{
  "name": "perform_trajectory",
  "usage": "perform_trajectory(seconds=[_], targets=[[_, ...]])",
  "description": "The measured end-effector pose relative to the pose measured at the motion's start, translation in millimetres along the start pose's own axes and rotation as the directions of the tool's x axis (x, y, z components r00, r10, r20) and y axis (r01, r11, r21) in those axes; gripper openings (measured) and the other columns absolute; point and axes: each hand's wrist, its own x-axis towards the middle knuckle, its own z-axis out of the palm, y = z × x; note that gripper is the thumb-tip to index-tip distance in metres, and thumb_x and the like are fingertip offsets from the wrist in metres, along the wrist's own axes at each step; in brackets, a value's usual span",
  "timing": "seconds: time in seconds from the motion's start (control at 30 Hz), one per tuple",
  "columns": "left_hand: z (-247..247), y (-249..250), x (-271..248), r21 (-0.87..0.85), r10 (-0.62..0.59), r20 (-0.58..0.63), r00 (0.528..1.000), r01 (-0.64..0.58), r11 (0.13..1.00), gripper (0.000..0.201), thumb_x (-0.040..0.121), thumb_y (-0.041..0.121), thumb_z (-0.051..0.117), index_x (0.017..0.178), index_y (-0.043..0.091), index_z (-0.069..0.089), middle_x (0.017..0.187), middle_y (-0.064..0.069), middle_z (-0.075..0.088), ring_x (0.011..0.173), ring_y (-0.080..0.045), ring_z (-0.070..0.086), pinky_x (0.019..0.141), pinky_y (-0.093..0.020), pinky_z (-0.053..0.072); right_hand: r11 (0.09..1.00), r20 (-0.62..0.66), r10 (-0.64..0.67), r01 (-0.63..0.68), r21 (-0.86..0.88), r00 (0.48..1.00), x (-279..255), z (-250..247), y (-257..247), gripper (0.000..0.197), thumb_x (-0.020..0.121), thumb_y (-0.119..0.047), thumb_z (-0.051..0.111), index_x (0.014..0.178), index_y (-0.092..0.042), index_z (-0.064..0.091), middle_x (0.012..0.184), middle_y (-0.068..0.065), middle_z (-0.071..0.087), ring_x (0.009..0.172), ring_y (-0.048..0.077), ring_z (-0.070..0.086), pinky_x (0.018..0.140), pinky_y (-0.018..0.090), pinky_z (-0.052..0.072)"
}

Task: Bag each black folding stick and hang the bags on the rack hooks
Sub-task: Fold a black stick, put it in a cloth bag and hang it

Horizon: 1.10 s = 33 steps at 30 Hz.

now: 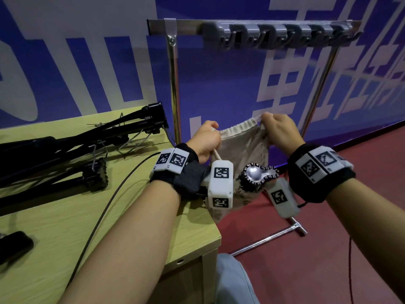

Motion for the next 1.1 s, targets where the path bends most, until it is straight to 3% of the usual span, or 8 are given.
perform_trajectory(seconds=[0.17, 0.3, 0.5, 0.57, 0.7, 0.87, 0.97, 1.1], targets=[[-5, -2, 0, 0.1, -0.049, 0.043, 0.998, 0.045, 0.994, 0.035, 0.094, -0.009, 0.029, 0.114, 0.014, 0.046, 0.075, -0.004, 0.041, 0.057, -0.012, 0.035, 0.043, -0.02, 0.028, 0.951, -0.167, 0.094, -0.038, 0.308, 0.981, 13, -13, -8, 0.04, 0.095, -0.021, 0.039, 0.055, -0.019, 0.036, 0.052, -0.001, 0.033, 0.045, 0.011, 0.03, 0.047, 0.025, 0.024], [-10, -5, 2, 0.251, -0.104, 0.088, 0.991, 0.079, 0.965, 0.04, 0.087, -0.013, 0.032, 0.114, 0.009, 0.05, 0.098, -0.018, 0.053, 0.08, -0.028, 0.052, 0.064, -0.038, 0.046, 0.913, -0.13, 0.061, -0.003, 0.408, 0.99, 10, -16, -20, 0.046, 0.102, -0.024, 0.03, 0.057, -0.019, 0.031, 0.043, -0.009, 0.026, 0.04, 0.008, 0.02, 0.042, 0.019, 0.016], [-13, -5, -8, 0.812, -0.291, 0.219, 0.931, -0.009, 0.583, 0.024, 0.094, 0.016, 0.044, 0.078, 0.001, 0.054, 0.086, -0.02, 0.052, 0.064, -0.022, 0.043, 0.054, -0.027, 0.032, 0.848, -0.204, 0.204, -0.069, 0.525, 0.958, 17, -19, -32, 0.037, 0.097, -0.014, 0.031, 0.06, -0.018, 0.032, 0.06, 0.003, 0.025, 0.05, 0.016, 0.02, 0.046, 0.024, 0.016], [-16, -9, -5, 0.728, -0.376, 0.251, 0.892, 0.083, 0.681, 0.028, 0.094, 0.02, 0.048, 0.089, -0.005, 0.06, 0.096, -0.034, 0.053, 0.064, -0.023, 0.045, 0.063, -0.028, 0.037, 0.877, -0.256, 0.239, -0.095, 0.471, 0.937, 25, -24, -33, 0.033, 0.092, -0.016, 0.033, 0.059, -0.018, 0.033, 0.06, 0.002, 0.03, 0.051, 0.016, 0.025, 0.049, 0.027, 0.02], [-15, -10, -6, 0.624, -0.376, 0.281, 0.883, 0.13, 0.771, 0.021, 0.094, 0.018, 0.05, 0.077, 0.006, 0.053, 0.085, -0.015, 0.053, 0.075, -0.024, 0.045, 0.075, -0.033, 0.036, 0.911, -0.309, 0.275, -0.145, 0.385, 0.91, 38, -35, -28, 0.026, 0.091, -0.021, 0.035, 0.067, -0.017, 0.045, 0.068, 0.004, 0.046, 0.064, 0.019, 0.047, 0.054, 0.019, 0.031], [-16, -11, 0, 0.275, -0.276, 0.133, 0.952, 0.232, 0.933, 0.03, 0.09, 0.004, 0.052, 0.061, 0.006, 0.048, 0.052, -0.009, 0.051, 0.051, -0.02, 0.045, 0.057, -0.029, 0.034, 0.9, -0.362, 0.43, -0.36, 0.247, 0.827, 40, -48, -24, 0.032, 0.097, 0.004, 0.037, 0.127, 0.015, 0.041, 0.131, 0.032, 0.046, 0.121, 0.042, 0.044, 0.096, 0.039, 0.035], [-14, -8, 1, -0.143, -0.261, 0.125, 0.957, 0.278, 0.95, 0.038, 0.098, -0.002, 0.034, 0.064, 0.006, 0.048, 0.045, -0.004, 0.048, 0.042, -0.013, 0.045, 0.055, -0.028, 0.043, 0.927, -0.353, 0.37, -0.368, 0.076, 0.859, 26, -52, -25, 0.031, 0.097, 0.005, 0.039, 0.127, 0.013, 0.043, 0.13, 0.031, 0.046, 0.12, 0.042, 0.045, 0.097, 0.042, 0.035], [-11, -9, 6, -0.36, -0.245, 0.075, 0.967, 0.255, 0.897, 0.032, 0.099, -0.004, 0.023, 0.088, 0.0, 0.052, 0.061, -0.012, 0.06, 0.063, -0.023, 0.054, 0.087, -0.047, 0.044, 0.905, -0.163, 0.401, -0.362, 0.225, 0.901, 18, -48, -25, 0.02, 0.096, -0.002, 0.042, 0.108, 0.0, 0.057, 0.096, 0.01, 0.071, 0.107, 0.035, 0.056, 0.079, 0.028, 0.047]])
